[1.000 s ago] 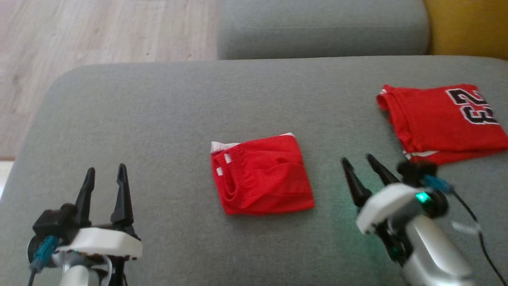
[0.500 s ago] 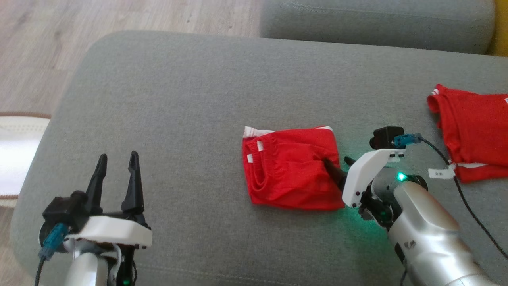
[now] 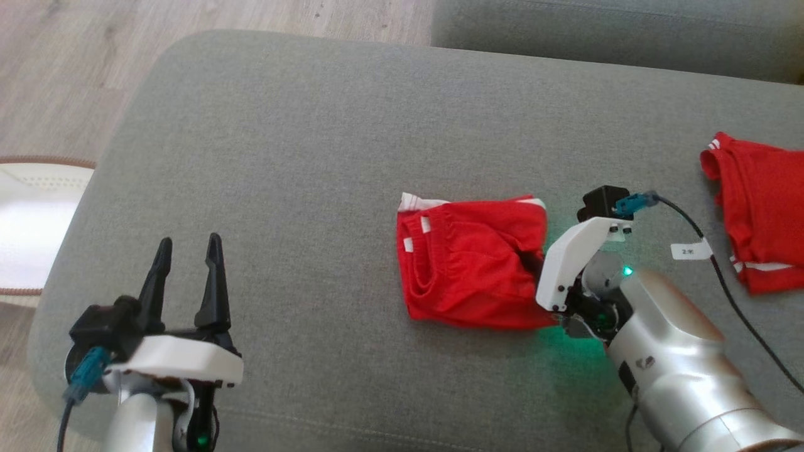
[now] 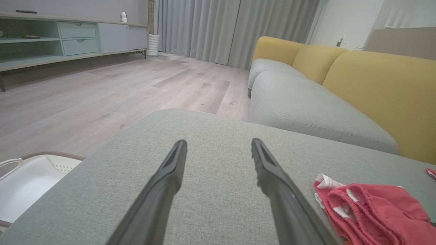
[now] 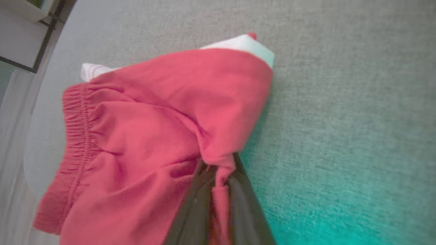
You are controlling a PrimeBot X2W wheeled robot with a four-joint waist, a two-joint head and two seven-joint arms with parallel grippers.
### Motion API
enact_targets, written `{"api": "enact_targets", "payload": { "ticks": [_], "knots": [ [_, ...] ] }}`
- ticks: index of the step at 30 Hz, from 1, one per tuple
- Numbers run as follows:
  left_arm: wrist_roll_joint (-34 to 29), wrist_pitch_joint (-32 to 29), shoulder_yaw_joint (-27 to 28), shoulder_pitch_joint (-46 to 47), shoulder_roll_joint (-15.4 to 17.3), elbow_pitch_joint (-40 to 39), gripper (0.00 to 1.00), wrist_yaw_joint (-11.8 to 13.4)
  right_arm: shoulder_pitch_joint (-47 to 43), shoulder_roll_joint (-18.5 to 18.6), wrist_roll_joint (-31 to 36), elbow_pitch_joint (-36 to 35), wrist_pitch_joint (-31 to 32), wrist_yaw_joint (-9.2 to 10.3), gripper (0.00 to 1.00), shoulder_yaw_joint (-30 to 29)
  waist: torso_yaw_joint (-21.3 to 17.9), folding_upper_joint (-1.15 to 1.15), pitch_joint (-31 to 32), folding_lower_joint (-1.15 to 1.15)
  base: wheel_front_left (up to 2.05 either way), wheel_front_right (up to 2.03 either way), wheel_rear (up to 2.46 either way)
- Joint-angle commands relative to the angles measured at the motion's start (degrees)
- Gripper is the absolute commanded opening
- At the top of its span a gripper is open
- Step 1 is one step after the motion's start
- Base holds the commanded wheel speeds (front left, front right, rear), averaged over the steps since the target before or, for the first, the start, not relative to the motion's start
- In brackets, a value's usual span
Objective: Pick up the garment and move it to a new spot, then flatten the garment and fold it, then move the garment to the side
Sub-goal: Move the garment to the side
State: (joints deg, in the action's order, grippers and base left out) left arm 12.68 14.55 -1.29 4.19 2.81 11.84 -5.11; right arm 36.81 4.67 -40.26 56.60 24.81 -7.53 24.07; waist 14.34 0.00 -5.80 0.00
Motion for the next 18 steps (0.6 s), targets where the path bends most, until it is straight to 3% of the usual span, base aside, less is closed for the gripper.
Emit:
{"api": "enact_targets", "payload": {
  "ticks": [1,7,18],
  "knots": [
    [0.1,0.4,1.7,3.0,0.2,-1.5,1.00,-0.2,0.8,-1.1,0.2,-1.5,-2.5,0.04,0.00,1.3,-0.4,0.00,0.3,0.00,0.00,0.00,0.00],
    [-0.4,0.4,1.9,2.8,0.2,-1.4,1.00,-0.4,2.9,0.2,0.9,-3.5,-11.8,0.04,0.00,2.7,-3.1,0.00,1.7,0.00,0.00,0.00,0.00],
    [-1.3,0.4,-0.3,3.6,0.5,-0.3,1.00,-1.3,1.7,4.3,-2.0,-7.3,-15.0,0.04,0.00,6.7,-13.2,0.00,3.5,0.00,0.00,0.00,0.00]
  ]
}}
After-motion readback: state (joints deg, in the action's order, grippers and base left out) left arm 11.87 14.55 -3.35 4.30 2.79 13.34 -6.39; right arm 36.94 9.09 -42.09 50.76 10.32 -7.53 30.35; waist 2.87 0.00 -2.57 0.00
